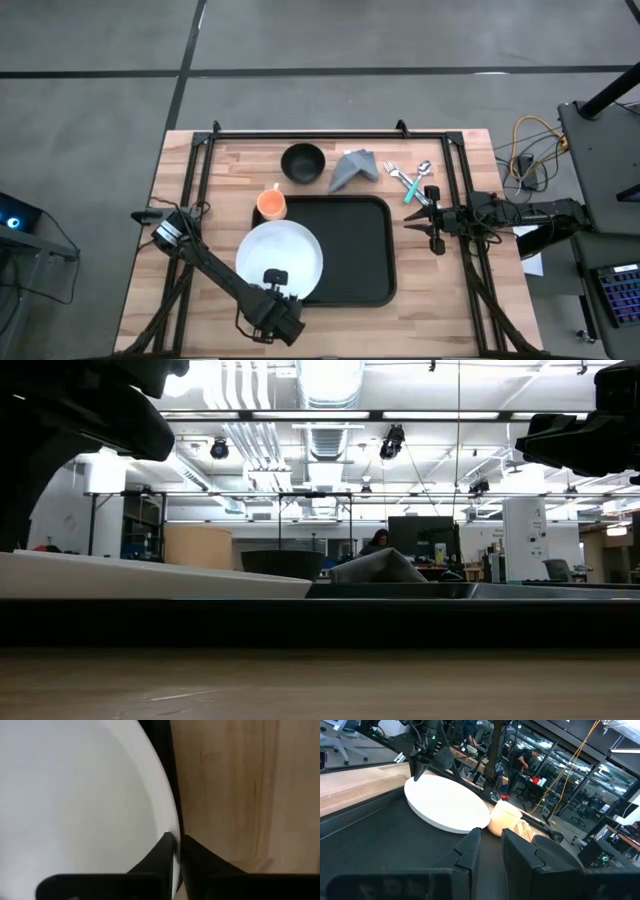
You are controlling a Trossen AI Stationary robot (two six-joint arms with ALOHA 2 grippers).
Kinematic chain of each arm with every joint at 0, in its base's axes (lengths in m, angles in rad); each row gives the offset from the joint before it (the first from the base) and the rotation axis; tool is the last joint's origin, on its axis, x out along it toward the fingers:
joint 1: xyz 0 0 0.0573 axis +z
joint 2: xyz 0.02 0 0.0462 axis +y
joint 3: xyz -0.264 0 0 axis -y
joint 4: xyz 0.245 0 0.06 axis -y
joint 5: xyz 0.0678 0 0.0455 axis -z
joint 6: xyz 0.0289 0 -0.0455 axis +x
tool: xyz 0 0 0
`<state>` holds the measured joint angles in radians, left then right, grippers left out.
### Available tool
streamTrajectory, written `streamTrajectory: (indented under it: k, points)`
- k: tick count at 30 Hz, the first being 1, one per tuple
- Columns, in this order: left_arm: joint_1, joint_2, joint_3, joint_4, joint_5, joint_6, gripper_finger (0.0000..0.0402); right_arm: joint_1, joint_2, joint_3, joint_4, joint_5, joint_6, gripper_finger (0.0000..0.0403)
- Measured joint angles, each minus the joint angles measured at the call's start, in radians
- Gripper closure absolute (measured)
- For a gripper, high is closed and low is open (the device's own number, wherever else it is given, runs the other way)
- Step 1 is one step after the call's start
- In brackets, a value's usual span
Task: Set up tray
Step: Put the white plate on the left side of the black tray
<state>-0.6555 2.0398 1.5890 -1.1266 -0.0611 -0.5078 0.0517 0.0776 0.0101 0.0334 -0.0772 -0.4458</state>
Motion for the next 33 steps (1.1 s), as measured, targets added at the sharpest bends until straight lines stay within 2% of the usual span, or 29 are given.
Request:
streamTrajectory:
  k: [11, 18, 24, 33]
  points:
    - [0.020, 0.000, 0.000, 0.043, -0.004, 0.001, 0.0399, 0.000, 0.000, 0.000, 0.000, 0.000, 0.000, 0.0335]
    - [0.030, 0.000, 0.001, 0.061, -0.050, 0.012, 0.0400, 0.000, 0.000, 0.000, 0.000, 0.000, 0.000, 0.0335]
    - [0.040, 0.000, 0.001, 0.126, -0.051, 0.054, 0.0401, 0.000, 0.000, 0.000, 0.000, 0.000, 0.000, 0.0335]
    - [0.041, 0.000, 0.001, 0.093, -0.050, 0.050, 0.0401, 0.000, 0.000, 0.000, 0.000, 0.000, 0.000, 0.0335]
